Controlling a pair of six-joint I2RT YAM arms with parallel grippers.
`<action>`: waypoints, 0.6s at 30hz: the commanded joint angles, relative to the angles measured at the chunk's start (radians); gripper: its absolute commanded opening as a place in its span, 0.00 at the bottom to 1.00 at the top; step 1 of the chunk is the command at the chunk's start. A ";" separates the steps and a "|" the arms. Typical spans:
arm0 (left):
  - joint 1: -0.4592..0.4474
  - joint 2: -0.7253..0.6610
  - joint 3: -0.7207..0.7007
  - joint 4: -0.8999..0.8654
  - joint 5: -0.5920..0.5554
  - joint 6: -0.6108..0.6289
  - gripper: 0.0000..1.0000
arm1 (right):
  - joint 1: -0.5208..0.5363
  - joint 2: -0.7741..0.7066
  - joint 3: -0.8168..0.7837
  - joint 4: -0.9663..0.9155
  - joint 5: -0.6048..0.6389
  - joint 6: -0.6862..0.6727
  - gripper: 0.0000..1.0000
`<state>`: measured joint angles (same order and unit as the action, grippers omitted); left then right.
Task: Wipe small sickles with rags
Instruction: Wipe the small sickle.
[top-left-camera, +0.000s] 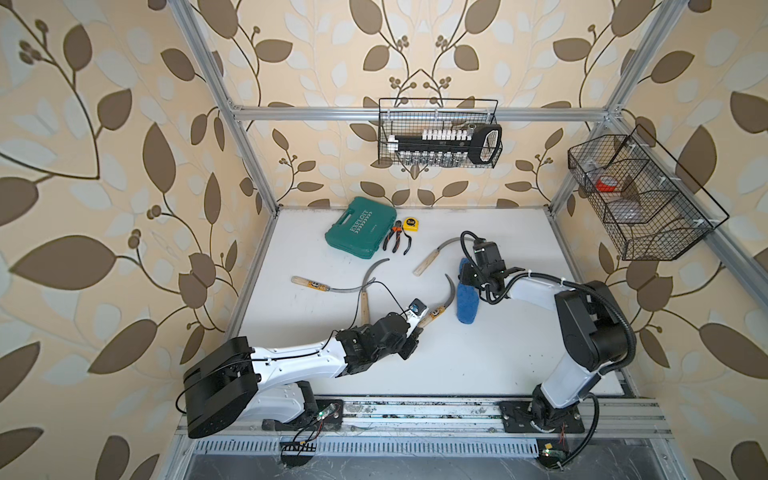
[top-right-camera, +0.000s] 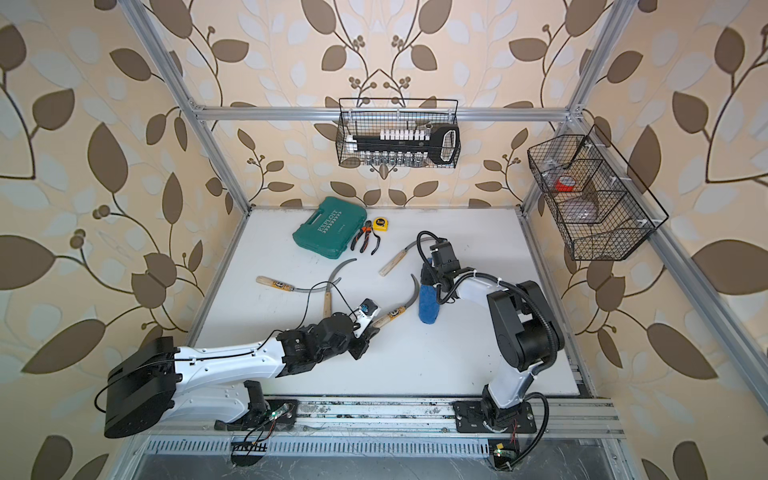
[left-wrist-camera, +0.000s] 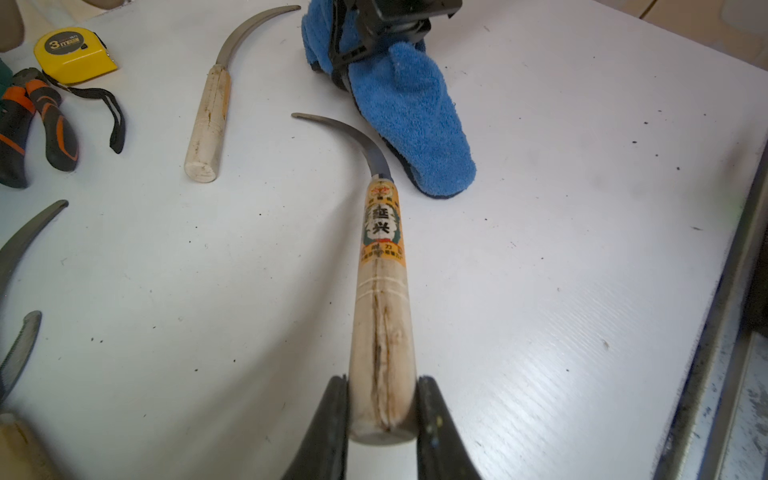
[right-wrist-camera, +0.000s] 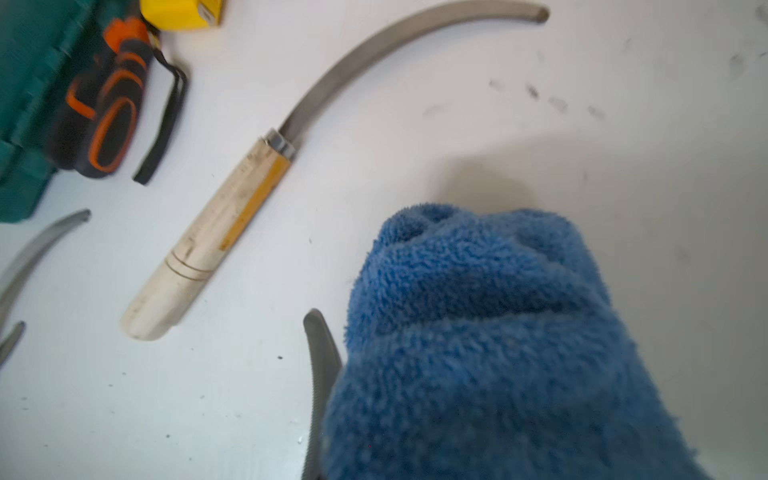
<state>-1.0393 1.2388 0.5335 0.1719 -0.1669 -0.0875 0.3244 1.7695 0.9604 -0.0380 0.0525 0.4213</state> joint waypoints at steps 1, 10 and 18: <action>0.004 -0.013 -0.001 0.052 -0.022 -0.015 0.00 | 0.036 0.045 0.059 -0.078 -0.027 -0.046 0.00; 0.008 -0.009 0.002 0.054 -0.061 -0.021 0.00 | 0.103 0.046 0.000 -0.095 -0.037 -0.021 0.00; 0.013 -0.019 -0.002 0.049 -0.083 -0.027 0.00 | 0.158 -0.037 -0.086 -0.093 0.011 0.021 0.00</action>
<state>-1.0393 1.2388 0.5335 0.1680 -0.2165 -0.0879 0.4400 1.7615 0.9260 -0.0559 0.0849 0.4191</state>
